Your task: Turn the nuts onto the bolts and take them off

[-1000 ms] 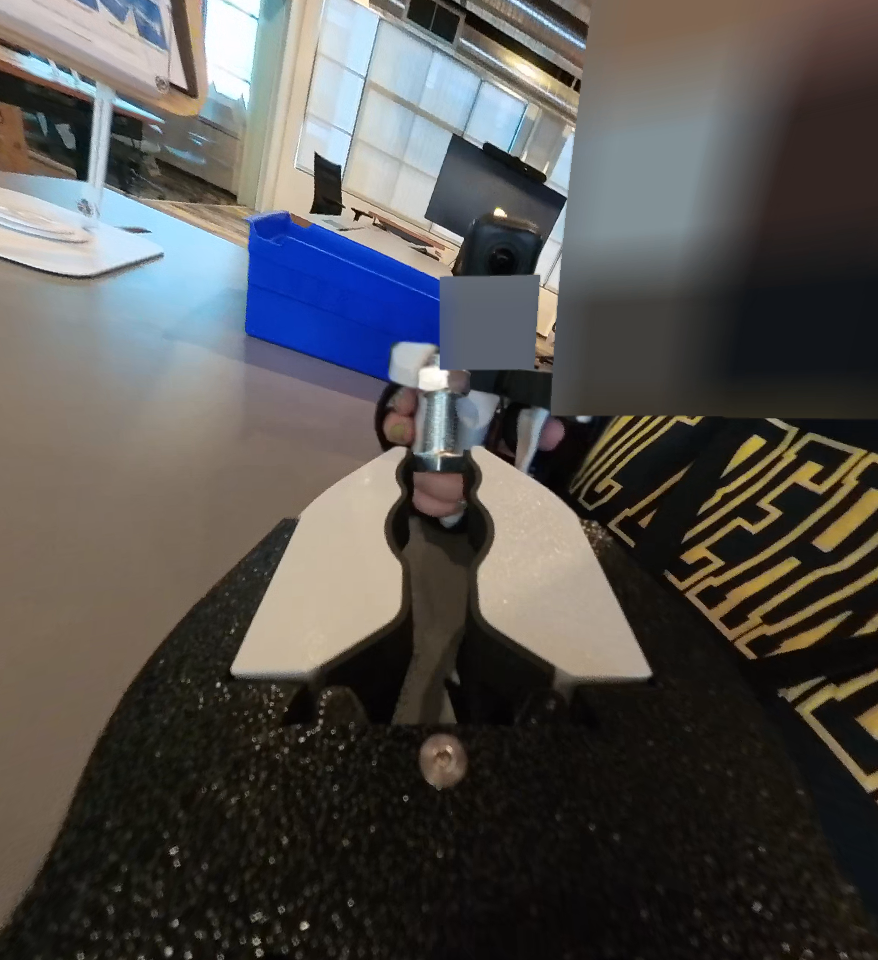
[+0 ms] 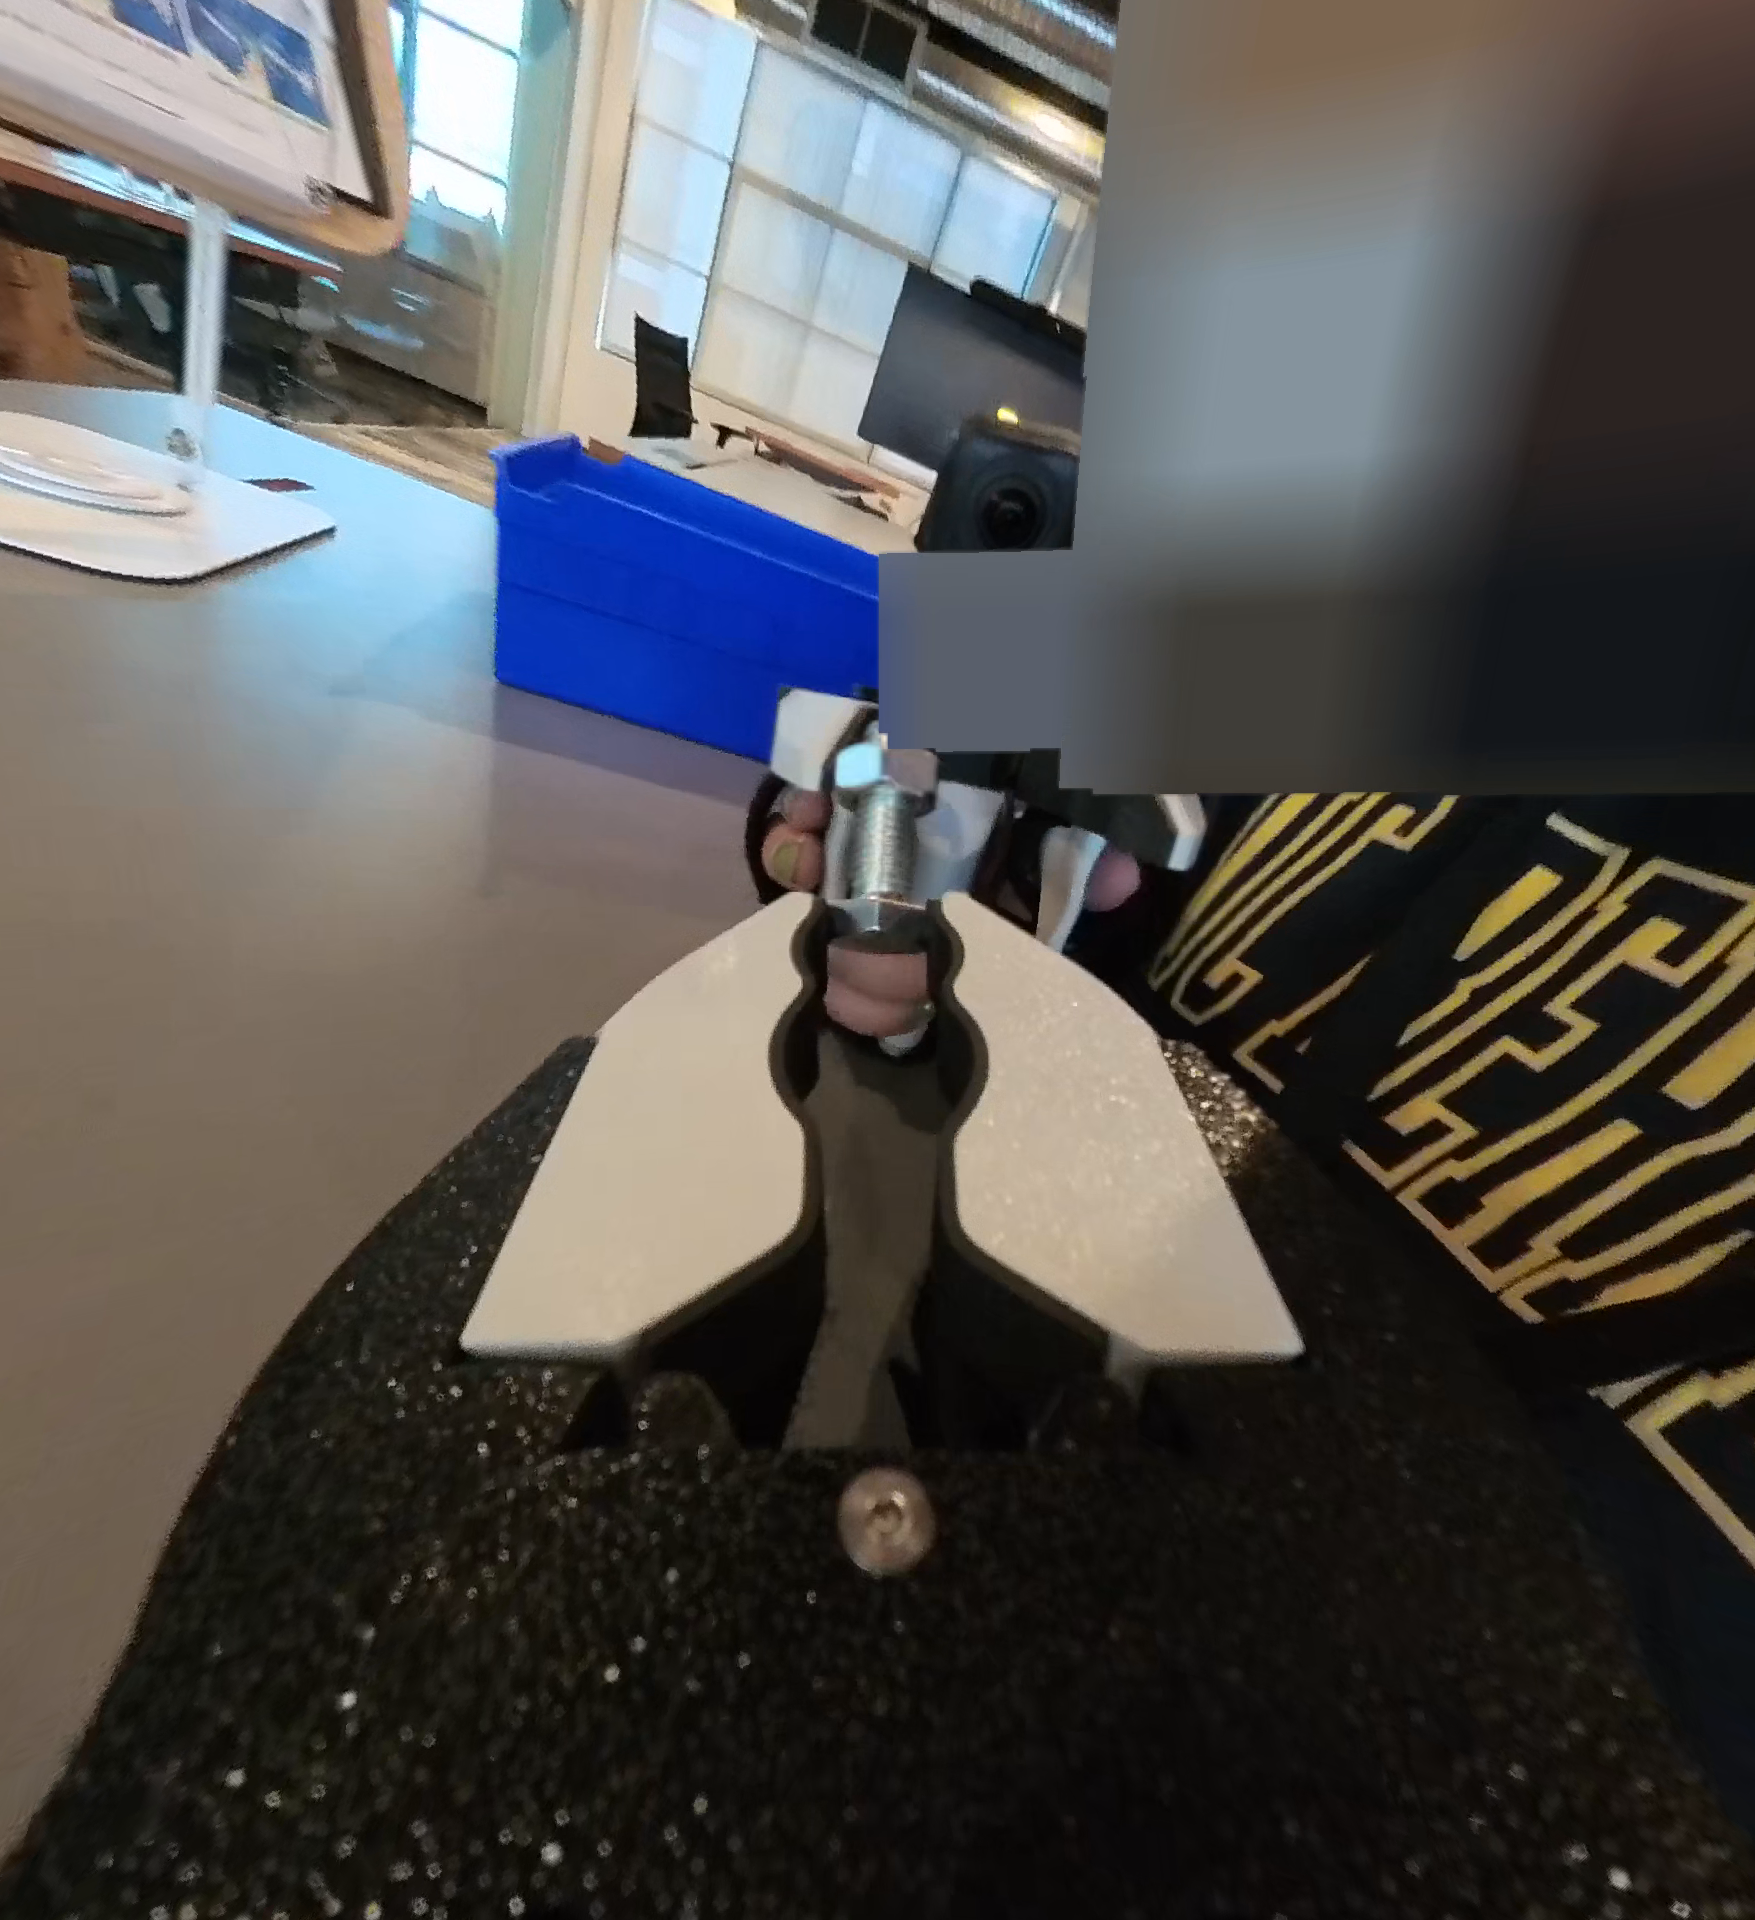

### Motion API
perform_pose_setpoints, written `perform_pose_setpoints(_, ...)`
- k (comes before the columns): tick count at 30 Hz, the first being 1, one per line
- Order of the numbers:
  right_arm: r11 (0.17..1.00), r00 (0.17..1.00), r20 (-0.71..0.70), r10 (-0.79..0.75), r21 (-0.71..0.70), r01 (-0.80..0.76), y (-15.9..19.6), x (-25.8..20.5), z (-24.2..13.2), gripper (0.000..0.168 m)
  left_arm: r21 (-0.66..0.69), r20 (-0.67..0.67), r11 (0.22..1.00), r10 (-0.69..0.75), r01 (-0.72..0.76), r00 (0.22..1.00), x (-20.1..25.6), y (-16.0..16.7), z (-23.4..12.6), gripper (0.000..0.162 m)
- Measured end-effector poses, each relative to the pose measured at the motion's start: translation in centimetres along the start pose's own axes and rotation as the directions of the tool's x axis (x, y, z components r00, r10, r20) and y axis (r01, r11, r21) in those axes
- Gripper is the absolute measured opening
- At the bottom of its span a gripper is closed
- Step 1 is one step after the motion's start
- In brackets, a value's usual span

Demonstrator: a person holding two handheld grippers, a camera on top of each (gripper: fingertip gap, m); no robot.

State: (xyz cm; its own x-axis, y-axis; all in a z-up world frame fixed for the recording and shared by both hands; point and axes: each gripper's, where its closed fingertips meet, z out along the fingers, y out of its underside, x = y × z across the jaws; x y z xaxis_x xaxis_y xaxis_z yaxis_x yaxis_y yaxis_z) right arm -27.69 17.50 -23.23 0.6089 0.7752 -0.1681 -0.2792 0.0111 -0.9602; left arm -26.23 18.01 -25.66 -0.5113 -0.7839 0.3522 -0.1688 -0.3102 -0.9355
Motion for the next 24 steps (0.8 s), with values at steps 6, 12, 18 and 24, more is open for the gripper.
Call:
perform_pose_setpoints(6,1.000,0.999,-0.022,-0.031,0.003,0.031,0.1,0.2,0.6,0.056,-0.032,-0.062,0.999,-0.017,0.015,0.998,0.9,0.5,0.7,0.017)
perform_pose_setpoints(12,0.999,0.998,0.043,-0.043,-0.003,0.043,0.4,-1.0,1.4,0.055,-0.066,-0.096,0.998,-0.015,0.009,0.995,1.7,1.1,1.7,0.017)
perform_pose_setpoints(18,1.000,0.999,0.035,-0.017,-0.005,0.017,0.4,-0.7,1.2,0.057,-0.007,-0.070,1.000,-0.010,0.010,0.997,1.1,0.2,1.0,0.017)
perform_pose_setpoints(24,1.000,1.000,0.007,-0.015,0.003,0.015,0.1,-0.2,0.4,0.057,0.032,-0.027,0.999,-0.004,0.005,1.000,0.3,-0.6,0.0,0.017)
